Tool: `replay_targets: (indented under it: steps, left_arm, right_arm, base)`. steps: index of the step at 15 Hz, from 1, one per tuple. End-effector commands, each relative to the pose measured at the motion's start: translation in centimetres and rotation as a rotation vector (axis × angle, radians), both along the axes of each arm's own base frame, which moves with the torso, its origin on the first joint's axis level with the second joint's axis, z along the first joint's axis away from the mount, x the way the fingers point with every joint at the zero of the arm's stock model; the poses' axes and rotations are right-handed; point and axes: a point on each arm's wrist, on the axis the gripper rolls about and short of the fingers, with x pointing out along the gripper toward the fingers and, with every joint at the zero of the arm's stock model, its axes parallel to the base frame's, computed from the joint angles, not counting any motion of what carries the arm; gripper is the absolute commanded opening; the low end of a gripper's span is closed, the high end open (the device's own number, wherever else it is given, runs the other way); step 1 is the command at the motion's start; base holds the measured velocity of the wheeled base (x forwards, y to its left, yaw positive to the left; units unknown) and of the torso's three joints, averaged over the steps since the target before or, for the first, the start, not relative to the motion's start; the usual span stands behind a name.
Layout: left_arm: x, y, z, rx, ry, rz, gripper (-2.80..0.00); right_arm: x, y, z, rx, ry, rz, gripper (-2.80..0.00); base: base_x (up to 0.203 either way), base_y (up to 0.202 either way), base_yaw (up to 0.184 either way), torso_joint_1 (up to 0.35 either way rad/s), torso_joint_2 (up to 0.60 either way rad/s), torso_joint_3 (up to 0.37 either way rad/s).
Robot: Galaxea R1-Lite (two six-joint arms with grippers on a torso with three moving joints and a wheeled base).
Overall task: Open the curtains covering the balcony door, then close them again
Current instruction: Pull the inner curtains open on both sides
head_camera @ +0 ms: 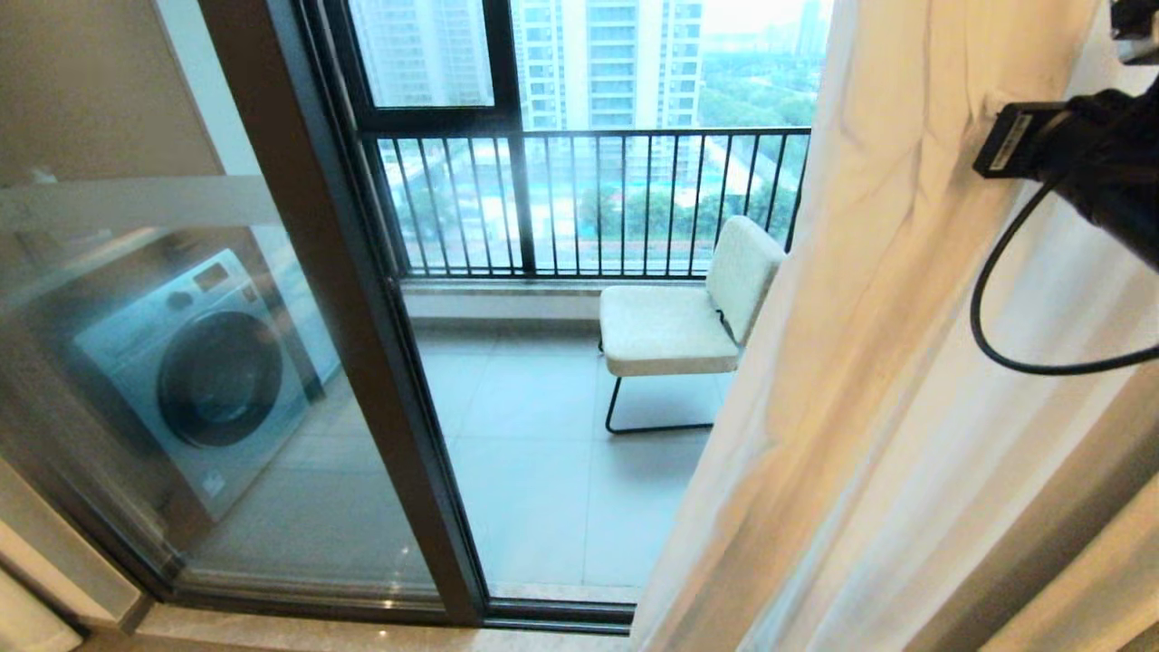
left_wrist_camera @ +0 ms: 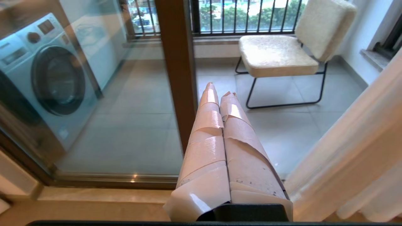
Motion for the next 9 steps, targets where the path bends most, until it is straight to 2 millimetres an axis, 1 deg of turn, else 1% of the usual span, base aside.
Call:
replay_targets:
  steps: [1,6,7,9]
  left_arm:
    - [-0.01,0.0,0.01,0.0,-0.001,0.002,-2.8]
    - [-0.01,0.0,0.01,0.0,-0.001,0.002,-2.8]
    - [-0.01,0.0,0.01,0.0,-0.001,0.0,-2.8]
    - [-0.01,0.0,0.01,0.0,-0.001,0.0,-2.8]
  right_arm:
    - [0.07,0.06,-0.06,-0.001,0.0,0.001,-2.8]
    - [0.22,0.08,-0.2,-0.001,0.004,0.001,-2.8]
    - [0.22,0.08,-0.2,-0.001,0.004,0.001,-2.8]
    - [0.27,0.08,-0.29,-0.002,0.007,0.001,-2.8]
  base:
    - [0.0,-0.203,0.001,0.002,0.0,0.001]
    - [-0.004,-0.193,0.001,0.003,0.0,-0.001]
    - [-0.076,-0.196,0.009,0.002,0.0,-0.001]
    - [-0.102,-0.11,0.003,0.005,0.0,0.003]
